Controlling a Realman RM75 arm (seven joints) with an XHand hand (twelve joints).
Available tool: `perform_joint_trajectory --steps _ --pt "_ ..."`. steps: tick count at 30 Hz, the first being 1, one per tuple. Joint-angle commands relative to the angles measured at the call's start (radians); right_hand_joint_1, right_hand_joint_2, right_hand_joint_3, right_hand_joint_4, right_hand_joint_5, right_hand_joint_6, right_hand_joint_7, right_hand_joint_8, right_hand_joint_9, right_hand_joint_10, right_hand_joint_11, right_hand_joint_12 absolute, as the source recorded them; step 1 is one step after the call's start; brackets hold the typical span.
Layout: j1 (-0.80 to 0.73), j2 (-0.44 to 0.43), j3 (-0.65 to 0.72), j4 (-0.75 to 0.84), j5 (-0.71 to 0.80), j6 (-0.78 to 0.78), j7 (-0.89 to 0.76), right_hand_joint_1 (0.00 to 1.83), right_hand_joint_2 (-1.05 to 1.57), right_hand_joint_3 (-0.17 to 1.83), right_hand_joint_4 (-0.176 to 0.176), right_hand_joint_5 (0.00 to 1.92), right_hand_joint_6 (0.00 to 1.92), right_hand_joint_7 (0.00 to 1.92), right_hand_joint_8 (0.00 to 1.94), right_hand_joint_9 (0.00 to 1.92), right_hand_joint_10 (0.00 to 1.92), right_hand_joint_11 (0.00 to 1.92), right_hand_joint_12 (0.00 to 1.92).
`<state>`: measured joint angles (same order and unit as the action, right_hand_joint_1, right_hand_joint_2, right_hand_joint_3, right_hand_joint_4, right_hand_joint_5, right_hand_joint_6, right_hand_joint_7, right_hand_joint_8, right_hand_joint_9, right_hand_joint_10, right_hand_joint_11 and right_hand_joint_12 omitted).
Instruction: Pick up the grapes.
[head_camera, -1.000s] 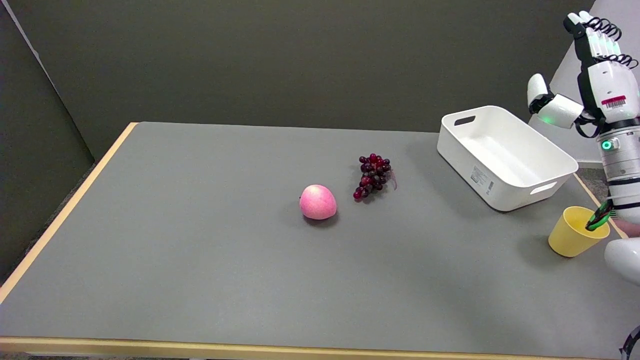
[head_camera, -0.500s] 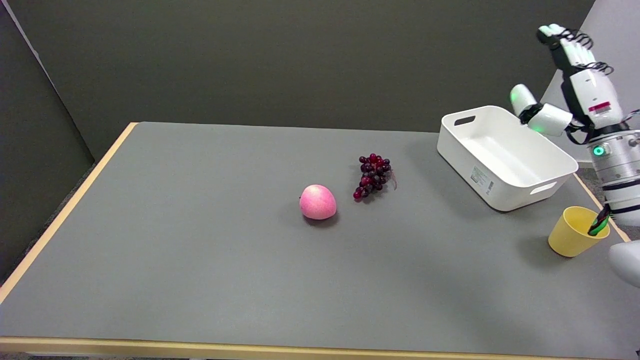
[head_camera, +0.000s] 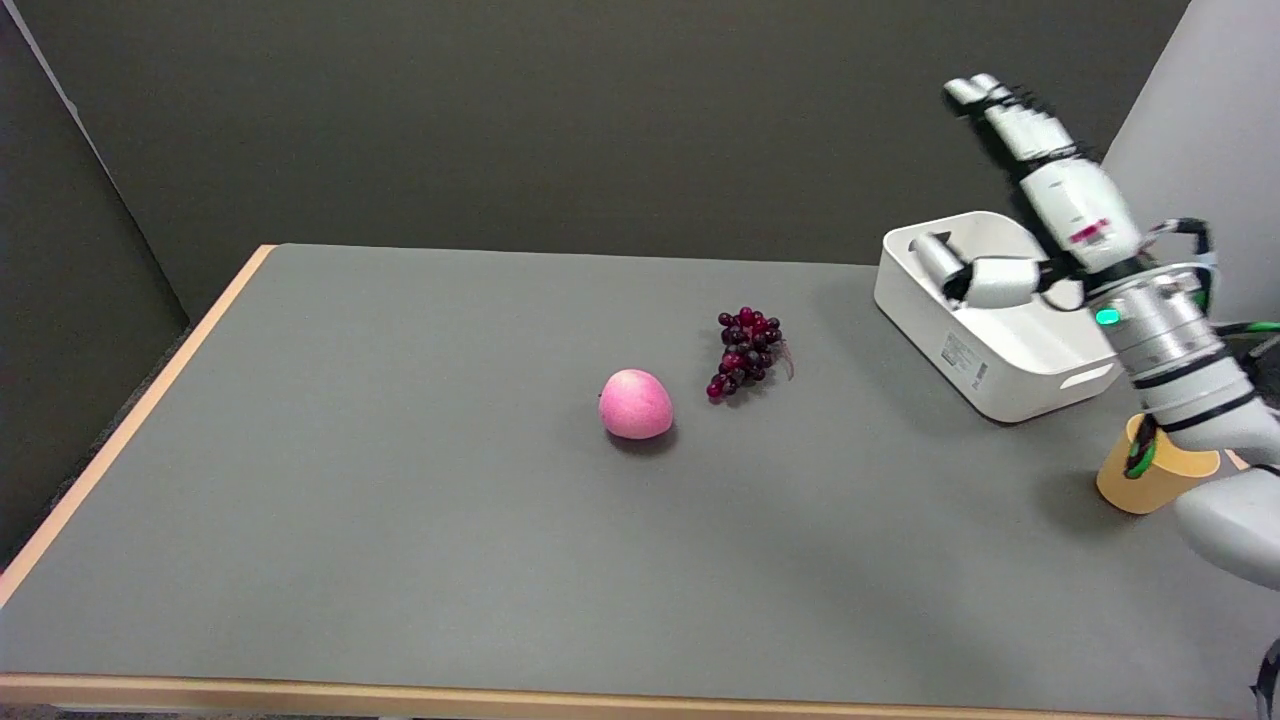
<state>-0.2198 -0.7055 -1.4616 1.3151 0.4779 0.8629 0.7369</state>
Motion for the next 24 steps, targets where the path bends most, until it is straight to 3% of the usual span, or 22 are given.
perform_joint_trajectory --steps 1,6,12,17,24 --pt "0.104 -0.024 -0.232 0.280 -0.103 -0.459 -0.385 0.48 0.50 0.92 0.031 0.01 0.06 0.00 0.01 0.00 0.05 0.00 0.49" --pt "0.139 -0.130 -0.242 0.315 -0.101 -0.623 -0.490 0.43 0.50 0.91 0.024 0.00 0.00 0.00 0.00 0.00 0.00 0.00 0.38" --pt "0.147 -0.183 -0.253 0.307 -0.091 -0.671 -0.538 0.44 0.48 0.89 0.018 0.00 0.00 0.00 0.00 0.00 0.00 0.00 0.33" --pt "0.147 -0.223 -0.306 0.234 -0.025 -0.550 -0.545 0.44 0.48 0.88 0.014 0.00 0.00 0.00 0.00 0.00 0.00 0.00 0.32" --pt "0.157 -0.237 -0.308 0.278 0.028 -0.567 -0.701 0.44 0.52 0.91 0.003 0.00 0.06 0.00 0.00 0.00 0.00 0.00 0.35"
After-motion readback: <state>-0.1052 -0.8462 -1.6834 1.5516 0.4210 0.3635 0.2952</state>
